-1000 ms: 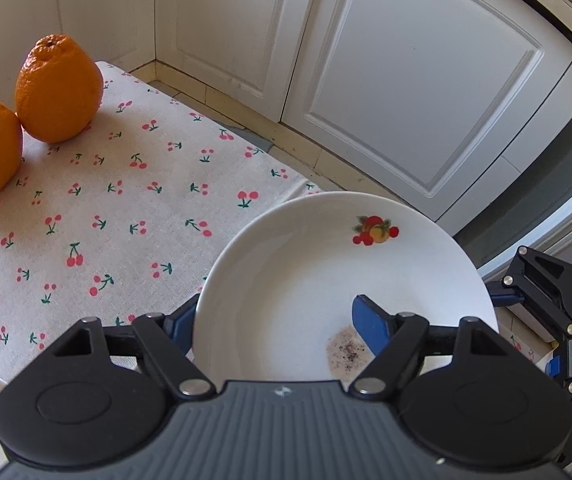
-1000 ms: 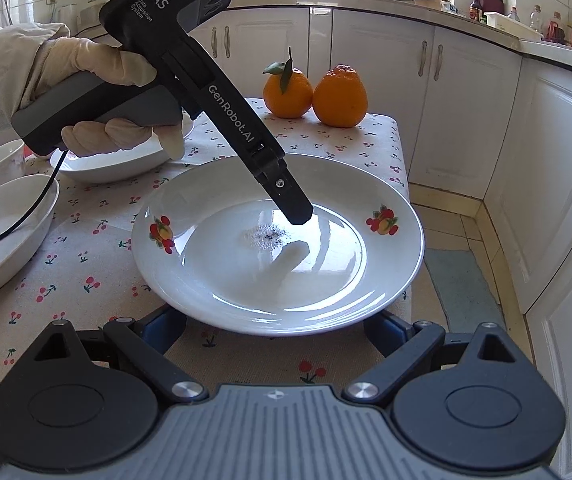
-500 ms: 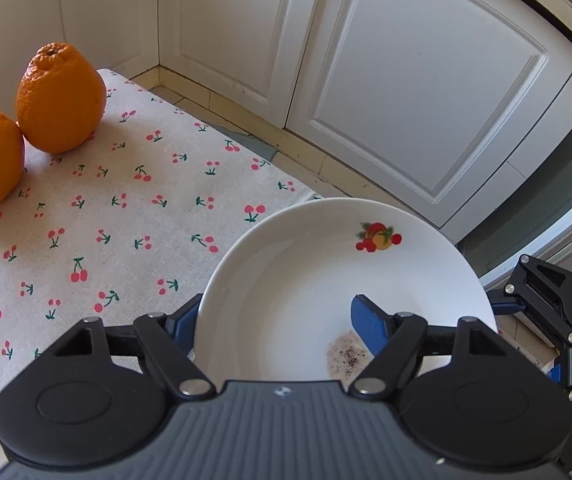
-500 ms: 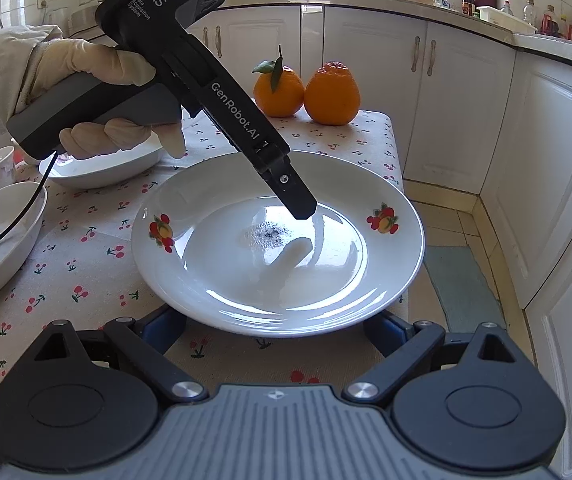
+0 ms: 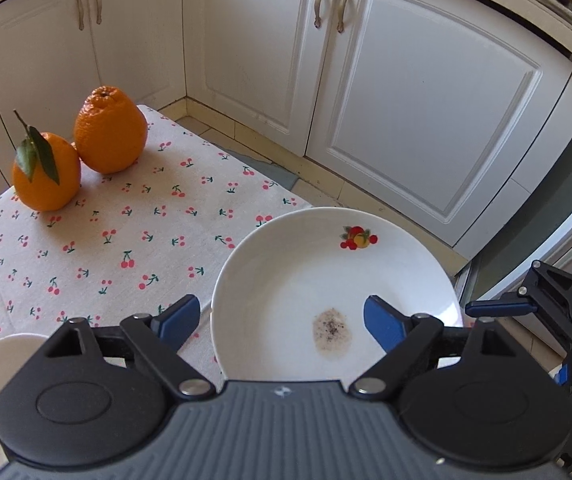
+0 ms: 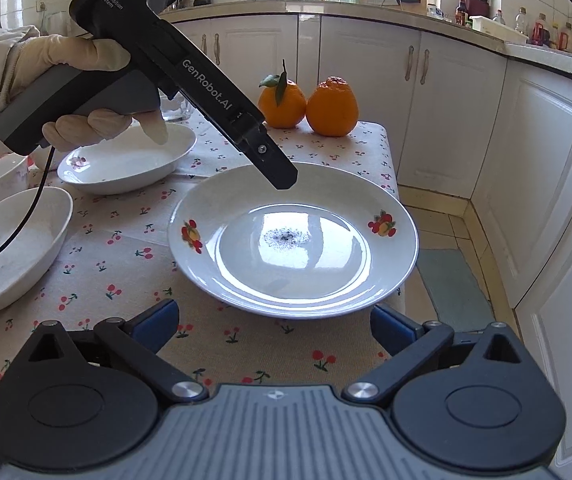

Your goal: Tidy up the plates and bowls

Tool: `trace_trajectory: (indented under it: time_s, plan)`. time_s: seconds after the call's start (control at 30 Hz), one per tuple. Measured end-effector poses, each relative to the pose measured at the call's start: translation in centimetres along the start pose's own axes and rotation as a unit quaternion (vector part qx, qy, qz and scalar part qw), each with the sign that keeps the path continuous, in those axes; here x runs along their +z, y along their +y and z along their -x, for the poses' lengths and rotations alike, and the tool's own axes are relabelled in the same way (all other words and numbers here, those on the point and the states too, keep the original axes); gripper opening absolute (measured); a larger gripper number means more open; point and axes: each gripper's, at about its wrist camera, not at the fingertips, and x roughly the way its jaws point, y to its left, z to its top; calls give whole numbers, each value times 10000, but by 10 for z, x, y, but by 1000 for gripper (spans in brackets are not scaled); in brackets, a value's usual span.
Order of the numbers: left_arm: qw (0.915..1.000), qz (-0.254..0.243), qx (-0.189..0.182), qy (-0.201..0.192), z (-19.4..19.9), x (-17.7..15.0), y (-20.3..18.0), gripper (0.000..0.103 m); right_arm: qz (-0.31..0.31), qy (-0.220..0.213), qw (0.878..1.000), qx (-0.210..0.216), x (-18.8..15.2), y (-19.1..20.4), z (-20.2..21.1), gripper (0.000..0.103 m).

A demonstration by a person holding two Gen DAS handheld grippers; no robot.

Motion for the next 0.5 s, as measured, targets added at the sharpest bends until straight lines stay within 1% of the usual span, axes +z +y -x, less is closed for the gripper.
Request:
trace_trajectory:
  time_s: [0.23, 0.4, 0.5]
  plan:
    - [9989, 26, 381, -283, 48, -25, -17, 89, -73, -317, 9994, 82, -1, 25, 31, 103]
    - [9969, 166, 621, -463, 82, -53, -26, 89, 82, -461, 9988, 152, -7, 49, 49, 103]
    - [9951, 217, 762, -591, 100, -73, -32, 90, 168, -474, 9985, 204, -11, 60, 54, 103]
